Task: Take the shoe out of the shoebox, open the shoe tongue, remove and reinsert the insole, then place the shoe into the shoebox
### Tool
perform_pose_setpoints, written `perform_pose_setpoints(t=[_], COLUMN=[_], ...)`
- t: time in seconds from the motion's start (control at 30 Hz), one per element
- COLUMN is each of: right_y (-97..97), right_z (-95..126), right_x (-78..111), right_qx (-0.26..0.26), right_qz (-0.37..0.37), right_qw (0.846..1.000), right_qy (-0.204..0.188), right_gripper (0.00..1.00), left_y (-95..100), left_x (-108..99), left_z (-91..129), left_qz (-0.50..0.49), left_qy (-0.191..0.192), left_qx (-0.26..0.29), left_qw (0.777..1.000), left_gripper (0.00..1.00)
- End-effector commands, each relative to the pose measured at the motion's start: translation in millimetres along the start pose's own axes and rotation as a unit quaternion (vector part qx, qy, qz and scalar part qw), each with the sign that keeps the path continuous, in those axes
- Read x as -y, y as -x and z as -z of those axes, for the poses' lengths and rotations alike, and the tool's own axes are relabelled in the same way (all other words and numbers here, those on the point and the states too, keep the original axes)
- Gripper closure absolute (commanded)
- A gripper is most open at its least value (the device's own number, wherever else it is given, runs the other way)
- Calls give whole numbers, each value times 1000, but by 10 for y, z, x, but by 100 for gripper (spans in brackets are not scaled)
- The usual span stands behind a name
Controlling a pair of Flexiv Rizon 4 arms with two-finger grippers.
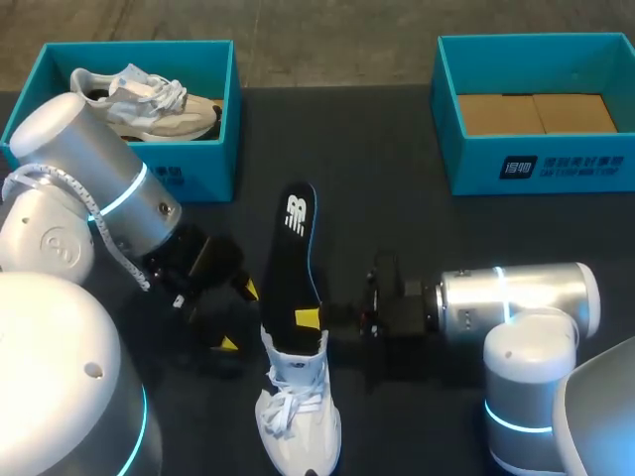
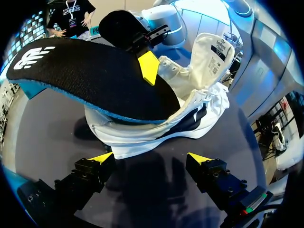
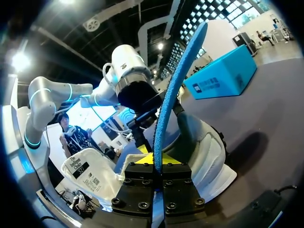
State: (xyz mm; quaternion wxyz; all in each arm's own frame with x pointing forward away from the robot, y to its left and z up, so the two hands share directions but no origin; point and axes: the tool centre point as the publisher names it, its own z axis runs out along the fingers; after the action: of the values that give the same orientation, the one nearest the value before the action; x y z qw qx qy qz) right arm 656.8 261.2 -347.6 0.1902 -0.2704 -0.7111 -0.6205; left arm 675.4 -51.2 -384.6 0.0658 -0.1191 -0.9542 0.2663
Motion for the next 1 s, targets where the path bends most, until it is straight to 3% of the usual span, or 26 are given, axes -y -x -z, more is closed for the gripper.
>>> perform_pose_setpoints(t=[0.03, 0.33, 1.0], right_y=[-11, -61, -61], right_z=[-22, -6, -62], right_x=[92, 149, -46], right_qx=[-2, -15, -36], right_qz=[-1, 10, 31], right_qw=[1000, 1000, 999], right_qy=[-2, 7, 4], right_gripper=[100, 100, 100], left_y=[-6, -6, -6], left_x=[5, 5, 5], left_z=[-1, -1, -1], left_qz=[0, 0, 0], left_qy=[2, 2, 2], left_qx=[0, 0, 0], left_qw=[1000, 1000, 1000], left_gripper=[0, 0, 0])
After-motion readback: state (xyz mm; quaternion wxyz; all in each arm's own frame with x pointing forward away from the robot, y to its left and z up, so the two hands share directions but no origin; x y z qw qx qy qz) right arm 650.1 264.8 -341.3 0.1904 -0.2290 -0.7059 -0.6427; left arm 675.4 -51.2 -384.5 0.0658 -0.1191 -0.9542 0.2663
